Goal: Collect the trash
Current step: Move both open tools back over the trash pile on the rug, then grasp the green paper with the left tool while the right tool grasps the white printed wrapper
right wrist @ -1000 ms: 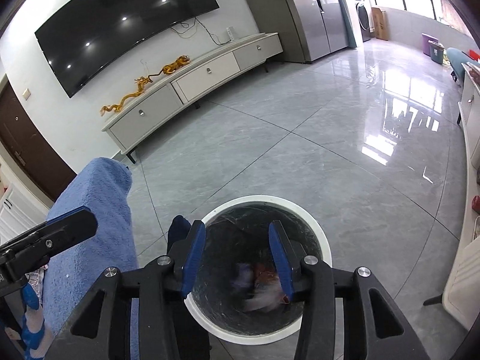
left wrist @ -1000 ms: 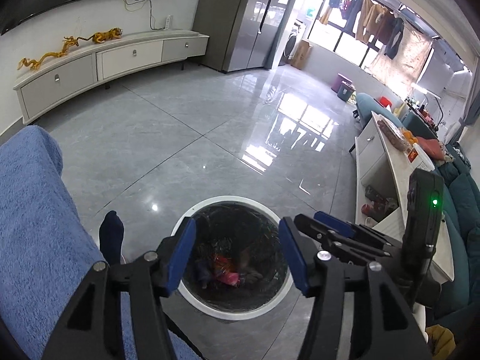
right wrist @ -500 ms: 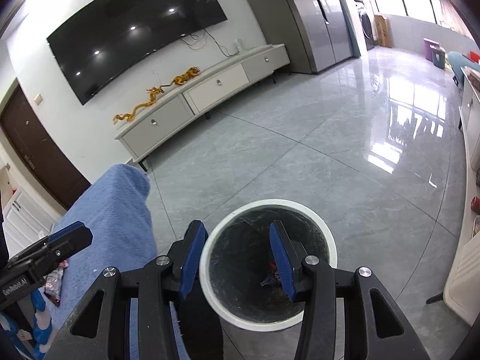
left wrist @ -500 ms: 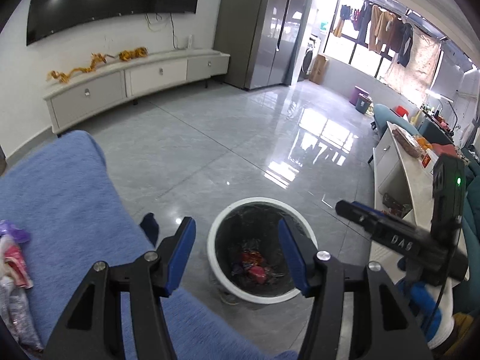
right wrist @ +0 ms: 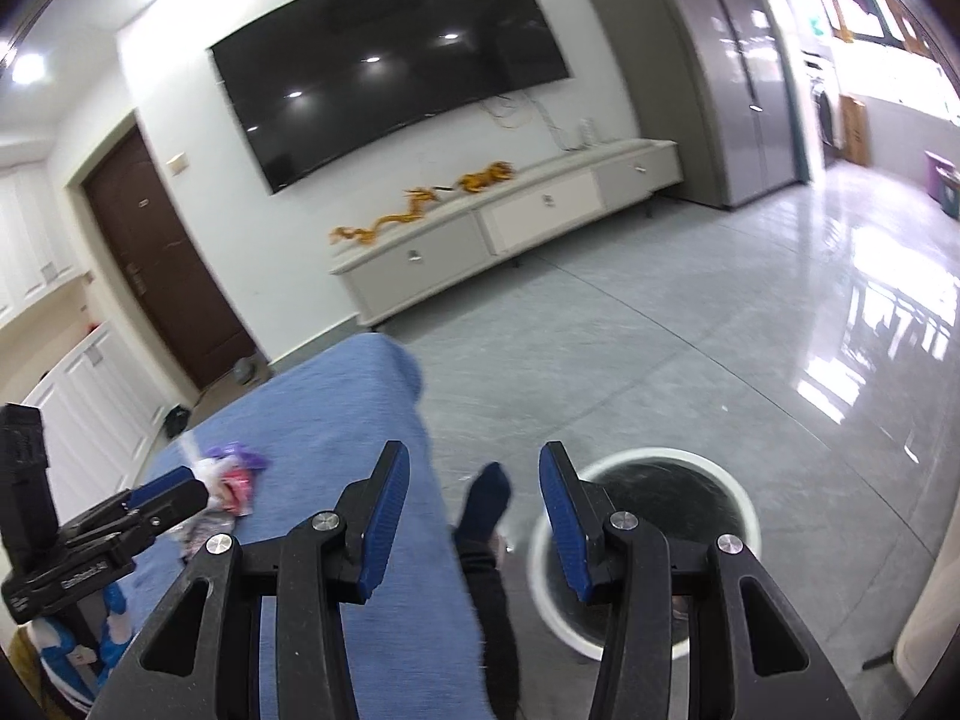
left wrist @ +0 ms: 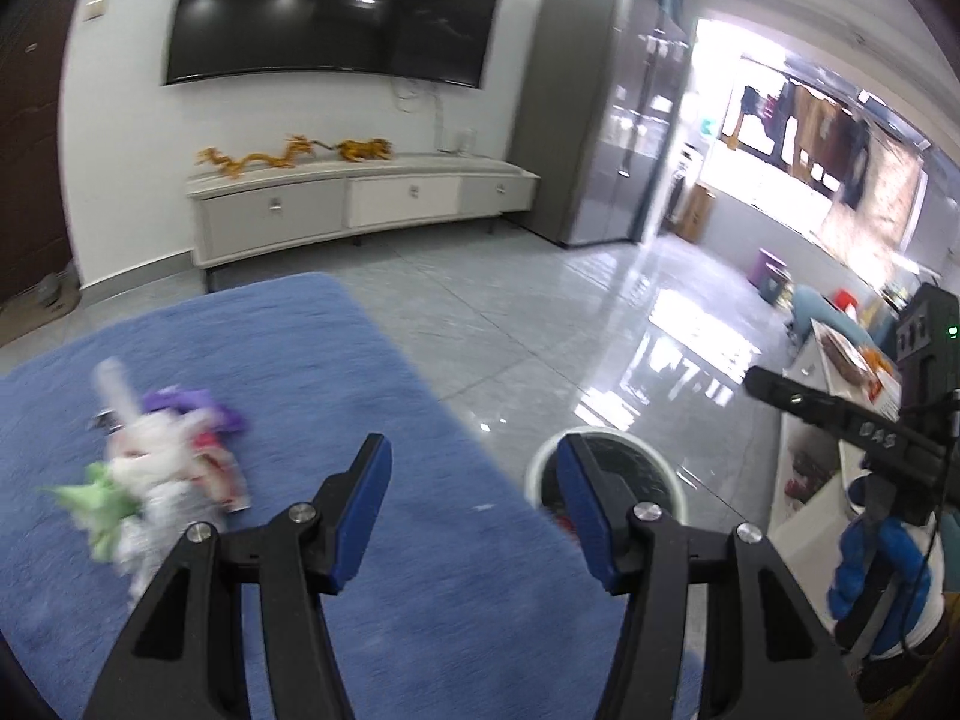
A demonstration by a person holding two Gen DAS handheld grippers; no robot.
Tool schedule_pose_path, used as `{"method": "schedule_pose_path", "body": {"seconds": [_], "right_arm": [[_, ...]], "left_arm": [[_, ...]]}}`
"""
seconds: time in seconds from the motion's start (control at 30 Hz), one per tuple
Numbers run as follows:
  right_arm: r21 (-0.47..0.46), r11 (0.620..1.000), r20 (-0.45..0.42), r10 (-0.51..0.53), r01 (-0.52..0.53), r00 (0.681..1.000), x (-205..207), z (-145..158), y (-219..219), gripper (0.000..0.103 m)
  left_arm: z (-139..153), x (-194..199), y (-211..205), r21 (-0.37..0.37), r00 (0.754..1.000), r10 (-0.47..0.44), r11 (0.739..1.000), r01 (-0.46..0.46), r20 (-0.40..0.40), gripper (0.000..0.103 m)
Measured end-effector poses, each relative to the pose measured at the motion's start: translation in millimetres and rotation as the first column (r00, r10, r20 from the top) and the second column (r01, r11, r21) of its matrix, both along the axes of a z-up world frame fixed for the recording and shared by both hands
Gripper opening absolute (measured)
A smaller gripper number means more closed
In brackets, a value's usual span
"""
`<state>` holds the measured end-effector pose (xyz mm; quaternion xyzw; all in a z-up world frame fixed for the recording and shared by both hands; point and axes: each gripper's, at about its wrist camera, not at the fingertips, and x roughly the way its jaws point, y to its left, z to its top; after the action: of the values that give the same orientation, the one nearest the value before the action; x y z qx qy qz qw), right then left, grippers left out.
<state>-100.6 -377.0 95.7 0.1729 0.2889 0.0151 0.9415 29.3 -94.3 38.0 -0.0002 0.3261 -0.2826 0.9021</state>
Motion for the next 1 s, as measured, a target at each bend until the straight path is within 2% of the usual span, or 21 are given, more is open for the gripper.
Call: {"method": "schedule_pose_path", "body": {"seconds": [0.23,0.33,0.47,0.67,0.87,1.0], "right_arm": [[-0.012,0.989,0.017,0.148,-0.148,0.989,25,12,56,0.043],[-0.01,0.978,0.009,0.207,-0.207,0.978,38,10,78,0.043],[0.005,0.959,-0.02,0.284,-0.284,0.959,57,-3,111,0.043],[0.029,0.922,-0.078,0.387,-0.386,0.919,80,-26,149,0.043],[0.056,0.874,-0.138,0.486,-0.483,0.863,100,-46,188,0.043],[0.071,0.846,-0.158,0.533,-0.529,0.831,108,-53,207,0.043]], "left_arm": [[-7,9,87,0.013,0.987,0.161,0.987,-0.161,0.015,0.056],[-15,21,125,0.036,0.97,0.241,0.97,-0.241,0.009,0.056],[-29,40,157,0.073,0.955,0.297,0.953,-0.295,-0.019,0.056],[-50,59,160,0.138,0.962,0.271,0.955,-0.262,-0.045,0.056],[-69,77,156,0.192,0.967,0.244,0.955,-0.228,-0.067,0.056],[-77,87,166,0.175,0.96,0.267,0.953,-0.249,-0.09,0.056]]}}
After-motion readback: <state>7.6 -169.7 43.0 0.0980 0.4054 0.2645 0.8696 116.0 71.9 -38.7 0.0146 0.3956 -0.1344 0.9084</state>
